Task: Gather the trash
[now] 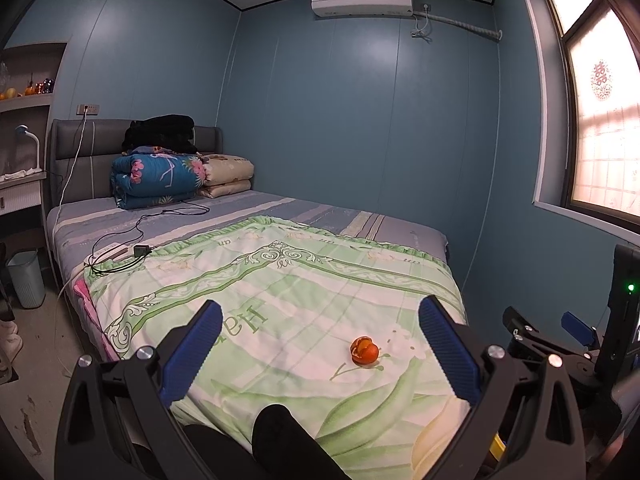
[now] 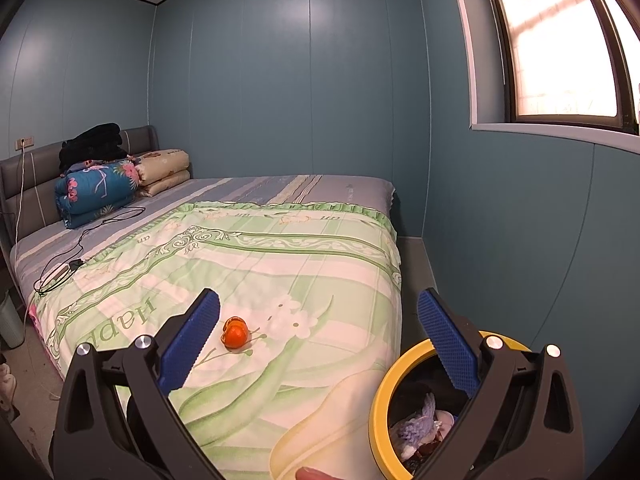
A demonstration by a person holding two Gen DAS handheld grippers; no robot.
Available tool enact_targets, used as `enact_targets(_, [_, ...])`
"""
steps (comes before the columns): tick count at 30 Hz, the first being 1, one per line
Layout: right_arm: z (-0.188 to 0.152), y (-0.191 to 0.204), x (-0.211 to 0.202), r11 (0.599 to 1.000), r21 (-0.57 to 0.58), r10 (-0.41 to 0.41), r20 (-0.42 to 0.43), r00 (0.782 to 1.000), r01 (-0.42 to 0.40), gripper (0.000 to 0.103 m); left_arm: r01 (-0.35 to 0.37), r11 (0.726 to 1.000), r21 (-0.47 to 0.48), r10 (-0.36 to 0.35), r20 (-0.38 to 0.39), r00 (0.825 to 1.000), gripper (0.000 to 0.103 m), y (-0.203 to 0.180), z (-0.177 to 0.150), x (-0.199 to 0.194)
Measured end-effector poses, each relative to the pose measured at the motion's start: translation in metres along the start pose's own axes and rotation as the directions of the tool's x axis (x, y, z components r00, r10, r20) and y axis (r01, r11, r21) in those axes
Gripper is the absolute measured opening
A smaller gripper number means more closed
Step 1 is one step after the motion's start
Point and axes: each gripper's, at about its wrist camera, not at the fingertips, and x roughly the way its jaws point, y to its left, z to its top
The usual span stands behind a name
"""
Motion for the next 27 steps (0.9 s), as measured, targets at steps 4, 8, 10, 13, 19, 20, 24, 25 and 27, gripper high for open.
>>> enact_targets(4, [0.0000,-0.0008,0.0009,1.000,0.006,-0.004,-0.002,1.000,0.004,0.095,0.004,1.000,-0.001,-0.004,-0.004,1.000,0.095,0.0002,-0.0010,0.0007])
enact_targets(8, [-0.0006,-0.0012,0.0014,1.000,0.007,-0.004,-0.006,1.000,0.004,0.095,0.005,1.000,-0.002,-0.005,-0.006,1.000,0.095,0.0000,-0.0012,0.0012])
enact_targets(10, [-0.0007,-0.0011,0.0016,1.000,0.006,-0.004,-0.006,1.000,0.004,0.095,0.006,1.000,-0.003,-0.006,-0.009,1.000,0.095,-0.0004,-0.0013,0.0016])
enact_targets(13, [-0.0011,-0.0007,0.0021,1.000,0.007,-0.005,-0.009,1.000,0.005,0.095,0.006,1.000,-0.003,-0.006,-0.009,1.000,0.095,-0.0003,-0.0015,0.0014])
enact_targets(19, [-0.0014,-0.0016,0.0029,1.000,0.010,-0.005,-0.012,1.000,0.006,0.095,0.007,1.000,-0.004,-0.007,-0.014,1.000,0.095,-0.0005,-0.0028,0.0023])
enact_targets(20, [-0.0014,-0.0018,0.0029,1.000,0.012,-0.005,-0.013,1.000,0.005,0.095,0.007,1.000,-0.003,-0.007,-0.014,1.000,0.095,-0.0005,-0.0033,0.0030])
enact_targets(24, [-0.0016,-0.0025,0.0033,1.000,0.014,-0.006,-0.016,1.000,0.006,0.095,0.010,1.000,-0.002,-0.010,-0.018,1.000,0.095,-0.0012,-0.0039,0.0038])
enact_targets(25, [-0.0018,-0.0029,0.0039,1.000,0.015,-0.005,-0.018,1.000,0.005,0.095,0.010,1.000,-0.001,-0.010,-0.018,1.000,0.095,-0.0015,-0.0042,0.0041])
enact_targets(27, [-0.0022,-0.0036,0.0041,1.000,0.016,-0.005,-0.019,1.000,0.005,0.095,0.011,1.000,-0.001,-0.011,-0.019,1.000,0.095,-0.0018,-0.0042,0.0048])
